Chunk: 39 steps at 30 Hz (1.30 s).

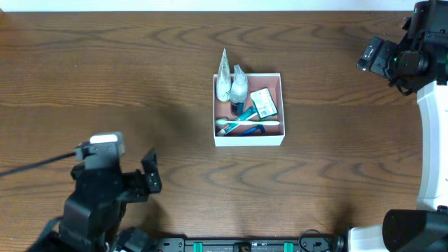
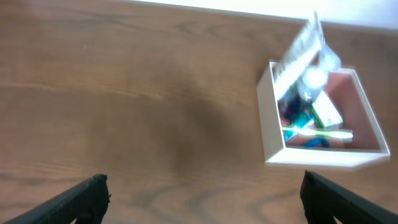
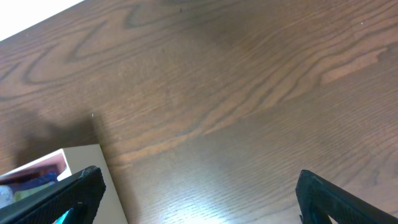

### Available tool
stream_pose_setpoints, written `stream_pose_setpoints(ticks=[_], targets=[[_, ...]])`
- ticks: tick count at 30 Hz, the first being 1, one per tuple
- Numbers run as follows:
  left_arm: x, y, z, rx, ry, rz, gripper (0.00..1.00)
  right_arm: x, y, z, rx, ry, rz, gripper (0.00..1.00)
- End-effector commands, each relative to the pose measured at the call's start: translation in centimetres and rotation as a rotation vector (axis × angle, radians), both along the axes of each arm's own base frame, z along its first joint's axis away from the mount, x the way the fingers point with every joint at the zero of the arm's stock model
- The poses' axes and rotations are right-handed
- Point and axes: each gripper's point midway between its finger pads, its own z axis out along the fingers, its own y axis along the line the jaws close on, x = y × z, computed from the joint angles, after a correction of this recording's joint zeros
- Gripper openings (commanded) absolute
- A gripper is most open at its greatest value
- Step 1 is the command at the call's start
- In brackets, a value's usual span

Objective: Pack container

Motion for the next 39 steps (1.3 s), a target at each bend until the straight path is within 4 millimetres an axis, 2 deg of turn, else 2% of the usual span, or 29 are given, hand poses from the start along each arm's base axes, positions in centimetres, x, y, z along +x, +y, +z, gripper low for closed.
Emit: stream_pose_setpoints(ticks=[1,6,11,15,20,27,33,39], targets=[[0.1,0.7,-1.8,-0.073,-0.069,0.047,0.98,0.1,-0.5,0.1,-0.002,-0.004,-0.023,0.99],[2.0,1.3,-1.0,-0.169,-0.329,0.102,0.98,0.1,-0.4,0.1,-0.002,-0.004,-0.023,0.99],[3.6,0.2,0.7,-0.171,-0.568,0.015,0.98,0.1,-0.5,0.1,-0.002,-0.004,-0.023,0.99],[4.5,0.1,0.9,-0.17,-0.687,-0.007,0.98,0.1,-0.5,0.1,-0.002,-0.004,-0.023,0.99],[4.8,0.8,0.8,-0.174,-0.792,0.007,0.98,0.1,-0.5,0.1,-0.002,-0.004,-0.023,0.99],[3.8,2.1,0.3,-0.155,-0.87,0.042,0.98,0.1,-0.5,0.1,-0.002,-0.004,-0.023,0.99],[4.1,2.9,-1.8,-0.137,-0.85,0.08,0.98,0.1,-0.5,0.1,-0.002,-0.004,-0.024,0.99],[5.4,3.0,-6.0,-0.127,-0.761,0.076,0.98,0.1,-0.5,0.1,-0.002,-0.004,-0.023,0.99]])
